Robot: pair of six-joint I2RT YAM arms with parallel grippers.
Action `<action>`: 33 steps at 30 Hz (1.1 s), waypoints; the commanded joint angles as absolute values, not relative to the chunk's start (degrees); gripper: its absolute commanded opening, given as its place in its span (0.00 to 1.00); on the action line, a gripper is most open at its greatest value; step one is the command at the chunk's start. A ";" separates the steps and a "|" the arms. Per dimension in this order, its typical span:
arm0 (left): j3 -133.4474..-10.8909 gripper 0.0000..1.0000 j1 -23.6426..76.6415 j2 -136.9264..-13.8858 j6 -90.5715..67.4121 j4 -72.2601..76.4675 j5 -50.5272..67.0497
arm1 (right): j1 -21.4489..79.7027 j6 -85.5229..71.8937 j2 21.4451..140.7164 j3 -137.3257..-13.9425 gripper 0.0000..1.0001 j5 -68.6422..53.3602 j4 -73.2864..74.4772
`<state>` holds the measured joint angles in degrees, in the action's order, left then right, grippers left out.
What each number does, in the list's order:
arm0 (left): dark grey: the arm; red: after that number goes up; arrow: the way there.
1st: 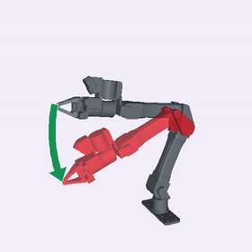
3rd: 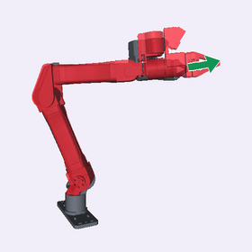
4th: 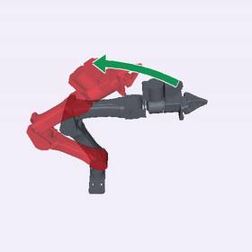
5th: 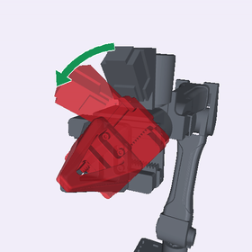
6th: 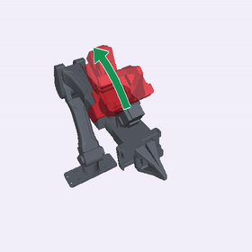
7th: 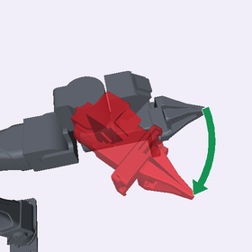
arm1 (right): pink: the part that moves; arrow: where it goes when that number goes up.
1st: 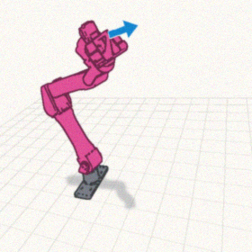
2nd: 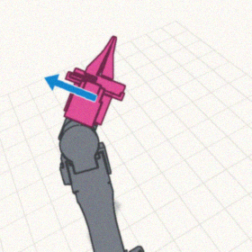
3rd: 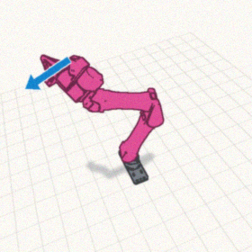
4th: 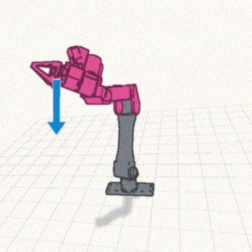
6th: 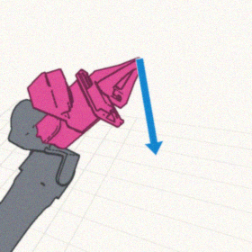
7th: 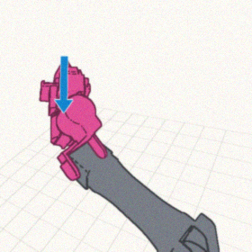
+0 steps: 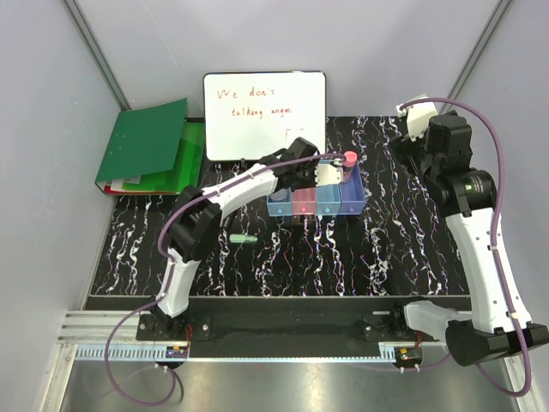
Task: Sort the stationery into containers
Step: Place the stationery in the storage box, then pick up the pen from the center of the board.
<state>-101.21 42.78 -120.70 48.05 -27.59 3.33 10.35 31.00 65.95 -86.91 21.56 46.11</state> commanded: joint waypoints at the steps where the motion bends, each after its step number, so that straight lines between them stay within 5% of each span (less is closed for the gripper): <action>1: -102.92 0.00 42.71 -122.60 50.45 -22.94 0.44 | 10.02 29.62 65.13 -88.07 0.93 21.89 43.51; 9: -104.23 0.00 42.63 -126.30 52.29 -20.83 -1.84 | 10.11 28.83 64.95 -88.95 0.93 20.92 43.59; 12: -104.94 0.22 42.63 -127.61 52.56 -20.22 -2.81 | 10.11 28.57 64.95 -88.42 0.94 20.92 43.51; 16: -105.03 0.67 42.54 -127.97 52.47 -18.99 -3.08 | 10.11 28.39 64.60 -87.80 0.94 20.66 43.33; 33: -104.86 0.64 43.42 -116.65 49.83 -18.81 -2.63 | 10.02 28.30 63.90 -87.80 0.94 20.21 43.33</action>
